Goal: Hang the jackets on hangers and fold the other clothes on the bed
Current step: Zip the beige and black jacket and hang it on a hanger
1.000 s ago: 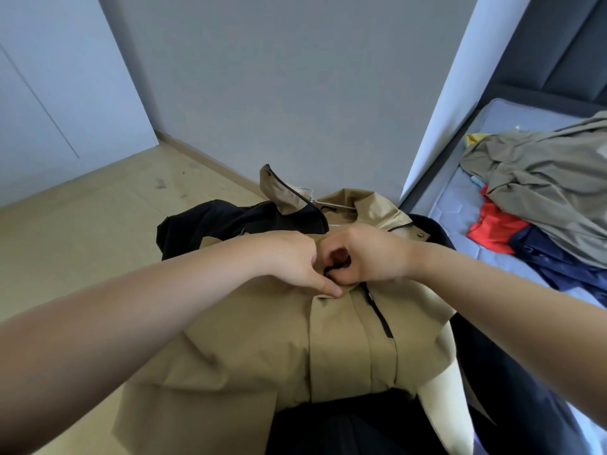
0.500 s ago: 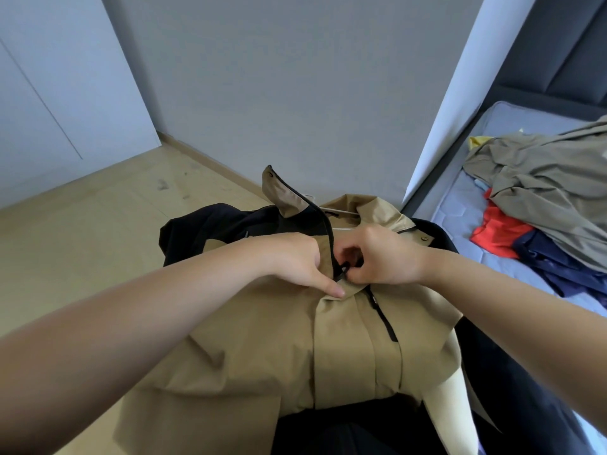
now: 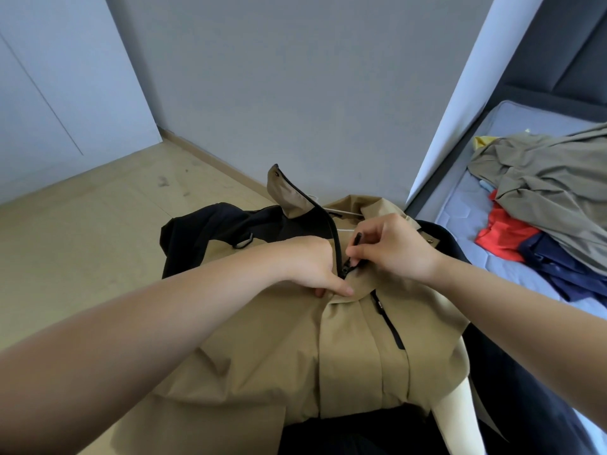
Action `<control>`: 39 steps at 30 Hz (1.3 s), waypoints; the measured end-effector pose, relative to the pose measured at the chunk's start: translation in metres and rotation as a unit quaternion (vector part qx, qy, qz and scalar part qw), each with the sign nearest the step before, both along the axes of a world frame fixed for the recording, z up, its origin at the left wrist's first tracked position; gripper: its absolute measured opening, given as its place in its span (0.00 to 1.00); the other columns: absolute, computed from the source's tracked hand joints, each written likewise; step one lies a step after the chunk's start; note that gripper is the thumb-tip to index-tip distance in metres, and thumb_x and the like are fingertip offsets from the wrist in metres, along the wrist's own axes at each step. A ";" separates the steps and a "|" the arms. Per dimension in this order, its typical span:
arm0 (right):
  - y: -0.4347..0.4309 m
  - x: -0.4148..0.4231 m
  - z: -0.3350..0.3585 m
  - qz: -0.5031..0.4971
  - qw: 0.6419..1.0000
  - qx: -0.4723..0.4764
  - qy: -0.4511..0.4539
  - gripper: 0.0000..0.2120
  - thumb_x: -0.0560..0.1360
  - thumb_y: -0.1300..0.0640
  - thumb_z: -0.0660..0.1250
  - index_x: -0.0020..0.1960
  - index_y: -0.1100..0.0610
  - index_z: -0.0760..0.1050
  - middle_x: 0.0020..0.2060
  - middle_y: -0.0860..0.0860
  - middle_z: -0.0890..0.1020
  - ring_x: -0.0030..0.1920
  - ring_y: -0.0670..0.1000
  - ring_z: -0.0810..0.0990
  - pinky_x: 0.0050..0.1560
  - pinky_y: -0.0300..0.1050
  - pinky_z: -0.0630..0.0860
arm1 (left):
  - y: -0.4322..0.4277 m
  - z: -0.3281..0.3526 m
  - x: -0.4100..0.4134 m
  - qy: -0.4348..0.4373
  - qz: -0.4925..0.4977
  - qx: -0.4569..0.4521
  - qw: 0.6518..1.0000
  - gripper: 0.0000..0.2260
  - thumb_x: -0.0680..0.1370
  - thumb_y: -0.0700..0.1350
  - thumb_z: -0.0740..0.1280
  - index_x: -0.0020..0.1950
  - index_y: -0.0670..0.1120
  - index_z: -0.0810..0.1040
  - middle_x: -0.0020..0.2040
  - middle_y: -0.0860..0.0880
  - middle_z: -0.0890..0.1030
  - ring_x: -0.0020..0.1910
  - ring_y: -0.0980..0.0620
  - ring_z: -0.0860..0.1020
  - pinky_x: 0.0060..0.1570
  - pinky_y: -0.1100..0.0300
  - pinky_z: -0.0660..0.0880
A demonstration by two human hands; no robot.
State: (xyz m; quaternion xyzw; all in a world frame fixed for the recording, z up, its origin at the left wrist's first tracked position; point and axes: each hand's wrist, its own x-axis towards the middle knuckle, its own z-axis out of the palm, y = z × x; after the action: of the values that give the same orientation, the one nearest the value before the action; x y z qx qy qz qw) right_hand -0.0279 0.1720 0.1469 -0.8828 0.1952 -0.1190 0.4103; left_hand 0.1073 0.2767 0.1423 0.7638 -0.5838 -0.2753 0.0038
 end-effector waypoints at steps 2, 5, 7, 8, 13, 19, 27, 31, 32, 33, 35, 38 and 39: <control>0.001 0.001 0.001 0.010 1.000 -0.019 0.009 0.06 0.72 0.64 0.71 0.37 0.63 0.79 0.29 0.50 0.82 0.31 0.45 0.79 0.35 0.34 0.73 | -0.002 -0.002 0.001 0.045 0.006 -0.001 0.999 0.19 0.72 0.60 0.70 0.27 0.49 0.79 0.21 0.56 0.74 0.22 0.61 0.71 0.21 0.71 0.66; -0.001 0.008 -0.002 -0.011 0.996 -0.088 0.023 0.06 0.72 0.62 0.71 0.38 0.62 0.79 0.32 0.55 0.81 0.33 0.51 0.77 0.34 0.42 0.72 | -0.004 -0.003 0.003 0.081 0.021 0.008 0.996 0.15 0.72 0.56 0.71 0.29 0.49 0.80 0.26 0.52 0.76 0.27 0.55 0.73 0.26 0.68 0.70; -0.007 0.016 -0.008 -0.059 0.990 -0.125 0.007 0.07 0.71 0.61 0.72 0.38 0.63 0.78 0.33 0.56 0.81 0.36 0.55 0.78 0.39 0.47 0.73 | -0.004 -0.003 0.003 0.094 0.032 -0.003 0.995 0.15 0.72 0.53 0.71 0.29 0.47 0.78 0.27 0.49 0.74 0.27 0.52 0.72 0.28 0.65 0.69; -0.010 0.020 -0.011 -0.090 0.987 -0.132 -0.012 0.07 0.71 0.61 0.72 0.37 0.64 0.78 0.33 0.56 0.81 0.36 0.55 0.77 0.39 0.46 0.73 | -0.005 -0.004 0.002 0.095 0.034 -0.014 0.995 0.15 0.73 0.51 0.70 0.29 0.46 0.76 0.28 0.48 0.72 0.28 0.51 0.70 0.29 0.63 0.68; -0.020 0.043 -0.033 -0.233 0.968 -0.071 -0.067 0.09 0.73 0.60 0.71 0.37 0.64 0.79 0.26 0.50 0.75 0.28 0.47 0.70 0.27 0.32 0.65 | -0.003 -0.005 0.001 0.098 0.027 -0.037 0.994 0.15 0.73 0.47 0.68 0.28 0.45 0.70 0.31 0.45 0.67 0.32 0.49 0.65 0.35 0.59 0.63; -0.039 0.056 -0.024 -0.290 0.954 -0.018 -0.075 0.11 0.74 0.60 0.70 0.36 0.65 0.77 0.27 0.53 0.75 0.30 0.49 0.71 0.27 0.37 0.64 | -0.010 -0.001 0.008 0.112 0.005 -0.011 0.994 0.17 0.73 0.48 0.69 0.25 0.48 0.72 0.27 0.50 0.71 0.27 0.50 0.70 0.30 0.62 0.68; -0.042 0.044 0.019 -0.119 0.991 -0.063 -0.021 0.08 0.72 0.61 0.70 0.36 0.64 0.80 0.27 0.47 0.80 0.26 0.41 0.72 0.30 0.33 0.69 | -0.041 -0.003 0.030 0.113 0.132 -0.149 0.974 0.21 0.71 0.60 0.68 0.25 0.48 0.70 0.18 0.54 0.73 0.20 0.55 0.75 0.22 0.70 0.68; -0.047 0.044 0.009 -0.110 0.993 -0.041 0.001 0.08 0.73 0.62 0.69 0.36 0.63 0.78 0.27 0.45 0.81 0.29 0.44 0.74 0.34 0.39 0.72 | -0.050 -0.017 0.032 0.162 0.158 -0.112 0.968 0.16 0.72 0.50 0.67 0.27 0.45 0.72 0.20 0.50 0.73 0.22 0.51 0.73 0.28 0.63 0.71; -0.049 0.046 0.005 -0.113 0.992 -0.054 0.006 0.09 0.73 0.61 0.69 0.35 0.62 0.78 0.27 0.46 0.81 0.29 0.44 0.74 0.34 0.39 0.72 | -0.050 -0.020 0.034 0.170 0.161 -0.107 0.966 0.16 0.72 0.49 0.67 0.26 0.46 0.71 0.20 0.50 0.73 0.21 0.52 0.72 0.28 0.63 0.70; -0.053 0.050 0.000 -0.121 0.990 -0.074 0.013 0.09 0.74 0.61 0.69 0.35 0.61 0.77 0.28 0.47 0.81 0.29 0.46 0.74 0.34 0.40 0.72 | -0.049 -0.024 0.036 0.176 0.160 -0.106 0.965 0.17 0.72 0.49 0.66 0.25 0.46 0.70 0.19 0.50 0.72 0.20 0.53 0.69 0.28 0.63 0.68; -0.064 0.058 -0.010 -0.146 0.983 -0.106 0.035 0.10 0.74 0.61 0.69 0.35 0.61 0.75 0.31 0.53 0.81 0.33 0.51 0.76 0.35 0.45 0.73 | -0.048 -0.028 0.038 0.190 0.157 -0.114 0.962 0.19 0.73 0.47 0.66 0.24 0.47 0.66 0.17 0.51 0.68 0.18 0.54 0.65 0.28 0.62 0.65; -0.083 0.076 -0.025 -0.245 0.967 -0.068 0.028 0.12 0.74 0.61 0.69 0.32 0.59 0.73 0.28 0.52 0.76 0.33 0.53 0.73 0.30 0.40 0.67 | -0.053 -0.027 0.037 0.199 0.150 -0.126 0.960 0.19 0.73 0.45 0.67 0.25 0.47 0.64 0.18 0.52 0.64 0.17 0.53 0.63 0.26 0.62 0.62; -0.087 0.083 -0.031 -0.288 0.957 -0.029 0.012 0.12 0.74 0.61 0.68 0.33 0.60 0.73 0.28 0.53 0.75 0.34 0.53 0.73 0.29 0.40 0.65 | -0.055 -0.026 0.036 0.202 0.145 -0.120 0.961 0.19 0.73 0.46 0.67 0.25 0.47 0.64 0.19 0.52 0.65 0.18 0.53 0.64 0.26 0.62 0.62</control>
State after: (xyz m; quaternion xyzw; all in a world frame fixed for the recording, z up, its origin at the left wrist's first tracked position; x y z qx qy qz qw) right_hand 0.0547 0.0854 0.1163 -0.8021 0.4426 -0.2270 0.3305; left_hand 0.1437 0.2217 0.1160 0.7626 -0.4826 -0.3486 0.2529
